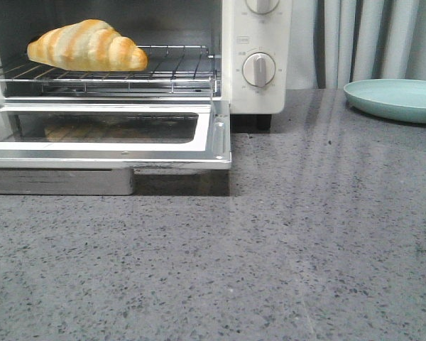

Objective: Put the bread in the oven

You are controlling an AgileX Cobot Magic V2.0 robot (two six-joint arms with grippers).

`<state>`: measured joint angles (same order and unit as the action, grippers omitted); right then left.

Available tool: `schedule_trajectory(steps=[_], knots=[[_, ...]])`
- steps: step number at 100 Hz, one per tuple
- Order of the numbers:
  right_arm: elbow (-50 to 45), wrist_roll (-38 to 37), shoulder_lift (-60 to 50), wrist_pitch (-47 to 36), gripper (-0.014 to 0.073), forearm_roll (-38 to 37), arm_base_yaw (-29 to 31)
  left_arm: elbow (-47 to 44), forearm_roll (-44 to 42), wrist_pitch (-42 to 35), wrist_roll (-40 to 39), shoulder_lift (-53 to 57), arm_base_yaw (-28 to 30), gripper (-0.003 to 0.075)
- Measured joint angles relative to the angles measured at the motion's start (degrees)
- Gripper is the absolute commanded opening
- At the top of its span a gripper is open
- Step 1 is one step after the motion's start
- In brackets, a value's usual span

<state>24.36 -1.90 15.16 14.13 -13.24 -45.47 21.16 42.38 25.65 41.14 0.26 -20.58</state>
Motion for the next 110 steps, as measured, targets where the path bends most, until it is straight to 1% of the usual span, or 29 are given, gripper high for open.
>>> schedule_trajectory(steps=[14,22,27,38,42,47,56,66,82,93,110], knots=[[0.0,0.0,0.0,0.0,-0.0069,0.0,0.0,-0.37,-4.15,-0.61,0.21,0.0,0.57,-0.0021],[0.0,0.0,0.0,0.0,-0.0069,0.0,0.0,-1.18,-10.28,-1.28,-1.26,0.0,2.52,-0.0021],[0.0,0.0,0.0,0.0,-0.0069,0.0,0.0,-2.16,-15.22,-1.56,-4.58,0.0,4.65,-0.0021],[0.0,0.0,0.0,0.0,-0.0069,0.0,0.0,-5.84,-27.47,-2.13,-17.21,0.0,11.3,-0.0022],[0.0,0.0,0.0,0.0,-0.0069,0.0,0.0,-7.7,-29.92,-2.31,-20.95,0.0,13.92,-0.0021],[0.0,0.0,0.0,0.0,-0.0069,0.0,0.0,-9.95,-32.13,-2.38,-23.69,0.0,16.74,-0.0021],[0.0,0.0,0.0,0.0,-0.0069,0.0,0.0,-13.83,-33.27,-2.38,-26.13,0.0,20.73,-0.0021],[0.0,0.0,0.0,0.0,-0.0069,0.0,0.0,-16.99,-34.39,-2.38,-27.25,0.0,22.67,-0.0022],[0.0,0.0,0.0,0.0,-0.0069,0.0,0.0,-20.45,-34.33,-2.38,-27.84,0.0,22.87,-0.0022],[0.0,0.0,0.0,0.0,-0.0069,0.0,0.0,-20.89,-33.21,-4.76,-27.84,0.0,22.87,-0.0021],[0.0,0.0,0.0,0.0,-0.0069,0.0,0.0,-20.99,-32.95,-5.64,-27.97,0.0,22.87,-0.0021]])
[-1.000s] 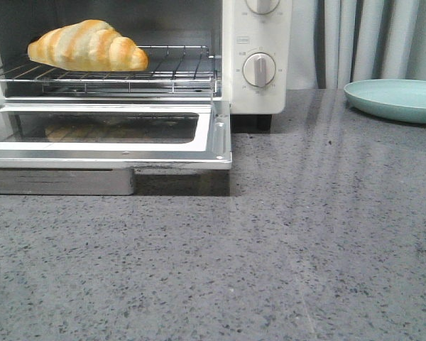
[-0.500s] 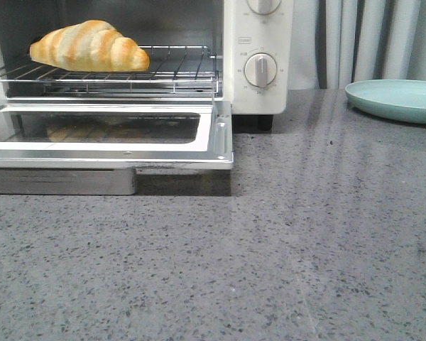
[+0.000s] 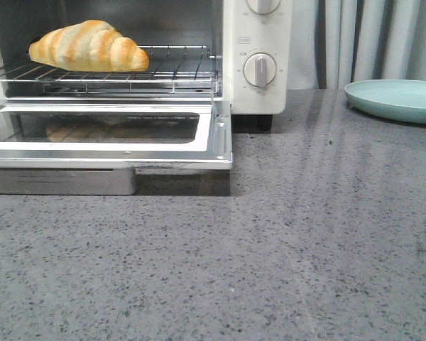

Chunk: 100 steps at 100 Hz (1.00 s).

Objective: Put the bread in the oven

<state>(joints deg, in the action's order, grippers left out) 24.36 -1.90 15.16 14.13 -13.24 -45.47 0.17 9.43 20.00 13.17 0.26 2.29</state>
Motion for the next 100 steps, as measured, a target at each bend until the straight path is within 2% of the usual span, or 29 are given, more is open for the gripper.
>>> schedule_trajectory(steps=[72,86,100], knots=[[-1.16,0.0,0.0,0.16,-0.0069,0.0,0.48,-0.04,0.0,-0.08,-0.01,0.0,0.0,-0.0022],[-7.09,0.0,0.0,-2.05,-0.0069,1.85,7.17,-0.04,0.0,-0.08,-0.01,0.0,0.0,-0.0021],[-16.78,0.0,0.0,-12.5,-0.0069,4.0,18.56,-0.04,0.0,-0.08,-0.12,0.0,0.0,-0.0021]])
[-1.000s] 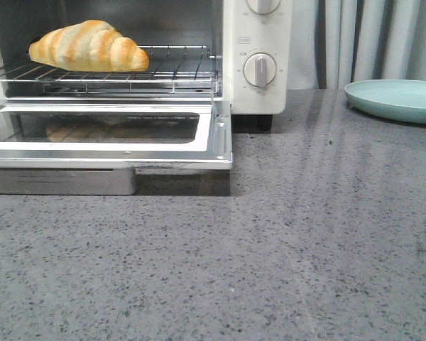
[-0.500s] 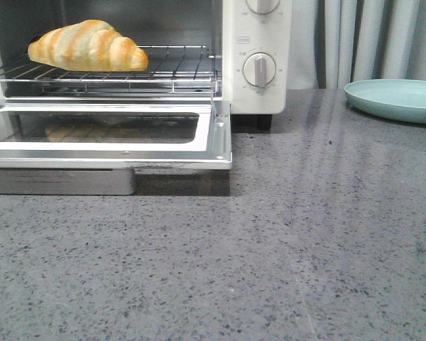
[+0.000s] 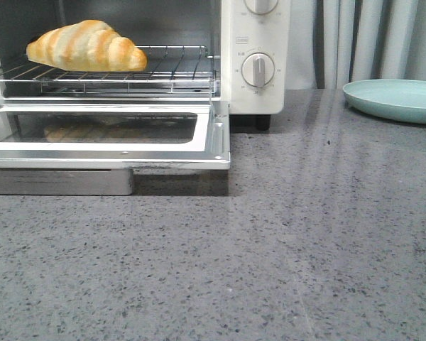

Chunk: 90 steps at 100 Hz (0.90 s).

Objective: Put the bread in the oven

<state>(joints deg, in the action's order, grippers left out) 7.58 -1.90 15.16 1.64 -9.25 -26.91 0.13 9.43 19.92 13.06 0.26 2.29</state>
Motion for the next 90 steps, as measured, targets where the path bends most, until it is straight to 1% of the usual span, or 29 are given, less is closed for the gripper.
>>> schedule_trajectory(steps=[8,14,24,34,41,48,90], knots=[[-5.63,0.0,-0.75,-5.32,-0.0069,0.34,6.78,0.0,0.0,0.0,0.0,0.0,0.0,-0.0021],[-8.07,0.0,-2.48,-5.66,-0.0069,0.48,10.4,0.0,0.0,0.0,0.0,0.0,0.0,-0.0021],[-8.2,0.0,-7.6,0.31,-0.0069,0.7,14.4,0.0,0.0,-0.03,0.0,0.0,0.0,-0.0021],[-8.2,0.0,-14.05,9.37,-0.0069,0.82,17.9,0.0,0.0,-0.13,0.0,0.0,0.0,-0.0021],[-8.2,0.0,-15.46,14.22,-0.0069,0.92,19.7,0.0,0.0,-0.13,0.0,0.0,0.0,-0.0022],[-8.2,0.0,-15.58,17.21,-0.0069,0.92,20.6,0.0,0.11,-0.13,0.0,0.0,0.0,-0.0021],[-8.2,0.0,-15.62,17.37,-0.0069,1.05,20.81,0.0,0.18,-0.13,0.0,0.0,0.0,-0.0021]])
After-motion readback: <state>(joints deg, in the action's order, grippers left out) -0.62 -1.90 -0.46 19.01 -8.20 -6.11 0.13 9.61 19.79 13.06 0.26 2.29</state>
